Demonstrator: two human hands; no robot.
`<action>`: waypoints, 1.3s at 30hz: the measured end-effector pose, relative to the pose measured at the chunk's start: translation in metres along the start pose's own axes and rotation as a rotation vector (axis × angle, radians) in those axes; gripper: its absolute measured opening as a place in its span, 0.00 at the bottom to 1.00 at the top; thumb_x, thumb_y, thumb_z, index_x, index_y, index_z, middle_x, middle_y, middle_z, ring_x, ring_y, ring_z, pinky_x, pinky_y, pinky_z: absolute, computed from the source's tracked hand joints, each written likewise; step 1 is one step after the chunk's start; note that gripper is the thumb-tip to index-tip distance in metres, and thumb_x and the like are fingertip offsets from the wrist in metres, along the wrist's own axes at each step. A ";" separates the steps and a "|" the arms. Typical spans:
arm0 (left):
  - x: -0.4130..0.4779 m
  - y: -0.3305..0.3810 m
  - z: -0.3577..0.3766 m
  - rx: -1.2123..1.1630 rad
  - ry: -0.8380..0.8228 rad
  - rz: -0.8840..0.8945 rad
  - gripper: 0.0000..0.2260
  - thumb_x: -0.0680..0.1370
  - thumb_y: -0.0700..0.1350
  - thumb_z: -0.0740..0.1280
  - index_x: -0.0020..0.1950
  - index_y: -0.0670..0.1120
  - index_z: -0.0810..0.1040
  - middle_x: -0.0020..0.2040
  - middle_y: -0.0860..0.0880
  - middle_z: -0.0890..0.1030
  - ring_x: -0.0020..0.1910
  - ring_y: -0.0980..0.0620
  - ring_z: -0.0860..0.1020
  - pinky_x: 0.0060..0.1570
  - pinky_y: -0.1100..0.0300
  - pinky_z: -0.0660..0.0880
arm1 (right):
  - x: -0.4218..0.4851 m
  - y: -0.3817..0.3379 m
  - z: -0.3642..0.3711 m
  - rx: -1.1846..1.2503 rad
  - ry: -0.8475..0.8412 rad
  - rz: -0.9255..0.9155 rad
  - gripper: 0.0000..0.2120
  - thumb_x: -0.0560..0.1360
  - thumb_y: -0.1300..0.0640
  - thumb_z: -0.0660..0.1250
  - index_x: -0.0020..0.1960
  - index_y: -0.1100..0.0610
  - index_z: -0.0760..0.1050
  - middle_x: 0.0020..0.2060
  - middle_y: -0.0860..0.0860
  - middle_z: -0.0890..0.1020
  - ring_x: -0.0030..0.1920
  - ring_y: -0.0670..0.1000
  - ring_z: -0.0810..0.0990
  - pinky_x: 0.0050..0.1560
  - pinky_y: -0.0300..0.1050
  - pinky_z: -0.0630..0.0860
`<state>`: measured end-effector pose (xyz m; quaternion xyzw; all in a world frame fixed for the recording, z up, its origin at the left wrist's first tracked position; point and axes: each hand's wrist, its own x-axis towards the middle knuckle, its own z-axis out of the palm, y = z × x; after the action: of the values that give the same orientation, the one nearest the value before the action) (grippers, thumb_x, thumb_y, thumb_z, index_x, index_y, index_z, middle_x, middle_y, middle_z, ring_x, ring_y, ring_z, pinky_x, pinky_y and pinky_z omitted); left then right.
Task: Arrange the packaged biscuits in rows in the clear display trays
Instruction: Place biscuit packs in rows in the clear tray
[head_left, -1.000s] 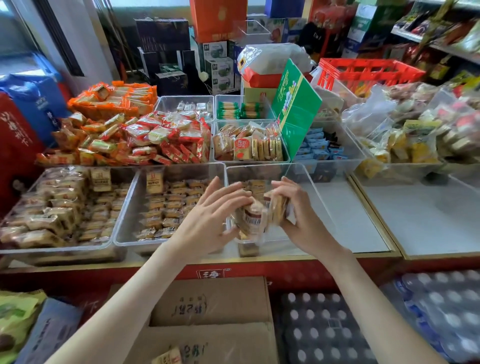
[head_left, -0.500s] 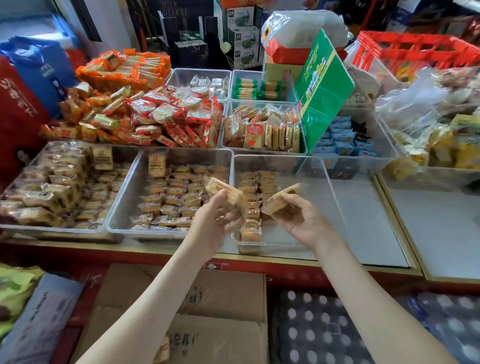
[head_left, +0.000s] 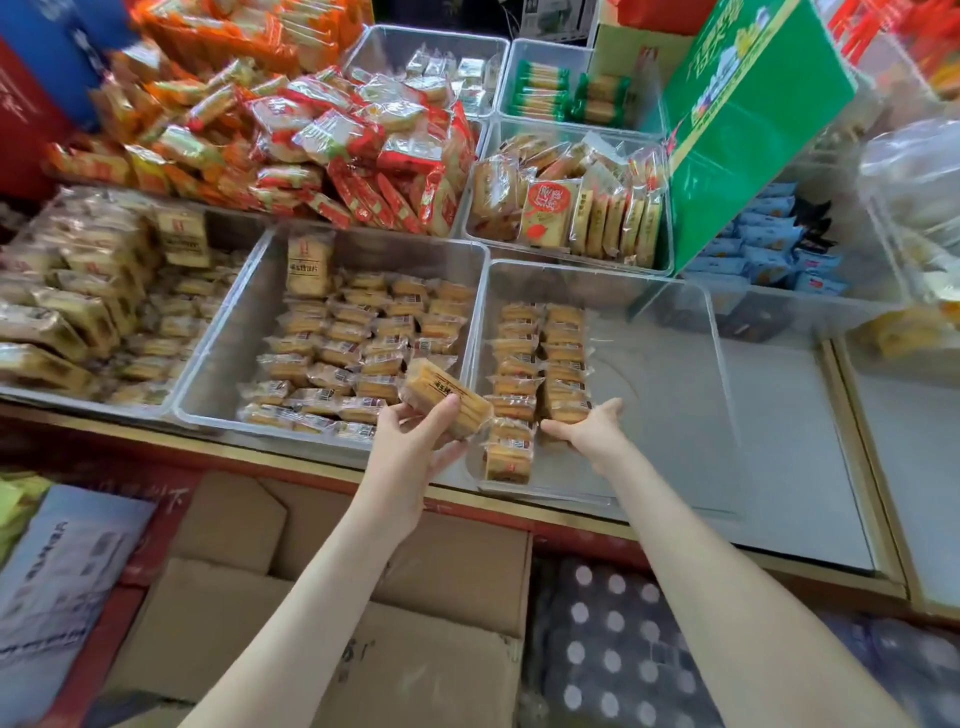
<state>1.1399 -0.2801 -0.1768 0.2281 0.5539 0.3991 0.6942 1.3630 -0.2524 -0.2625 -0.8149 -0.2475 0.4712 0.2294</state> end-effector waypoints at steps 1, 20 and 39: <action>0.000 -0.001 0.002 0.024 0.016 0.007 0.25 0.75 0.45 0.72 0.67 0.41 0.67 0.60 0.42 0.80 0.55 0.49 0.83 0.59 0.50 0.78 | 0.001 -0.002 0.004 -0.042 0.011 -0.023 0.42 0.67 0.56 0.79 0.67 0.58 0.51 0.68 0.58 0.69 0.68 0.56 0.70 0.67 0.51 0.69; -0.034 -0.008 0.057 0.867 -0.103 0.589 0.24 0.72 0.55 0.73 0.65 0.54 0.71 0.58 0.54 0.75 0.58 0.56 0.73 0.56 0.62 0.73 | -0.129 -0.026 -0.057 0.565 -0.434 -0.449 0.13 0.73 0.63 0.69 0.57 0.59 0.76 0.51 0.59 0.84 0.50 0.54 0.84 0.45 0.43 0.80; -0.052 -0.022 0.007 1.395 -0.242 1.915 0.18 0.77 0.41 0.66 0.66 0.43 0.71 0.61 0.46 0.74 0.58 0.47 0.73 0.58 0.54 0.70 | -0.189 -0.001 -0.062 0.784 -0.554 -0.383 0.17 0.72 0.59 0.67 0.59 0.65 0.75 0.47 0.60 0.83 0.45 0.54 0.83 0.46 0.49 0.83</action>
<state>1.1497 -0.3343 -0.1611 0.9135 0.1866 0.3436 -0.1125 1.3360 -0.3776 -0.1104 -0.4526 -0.2486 0.6762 0.5255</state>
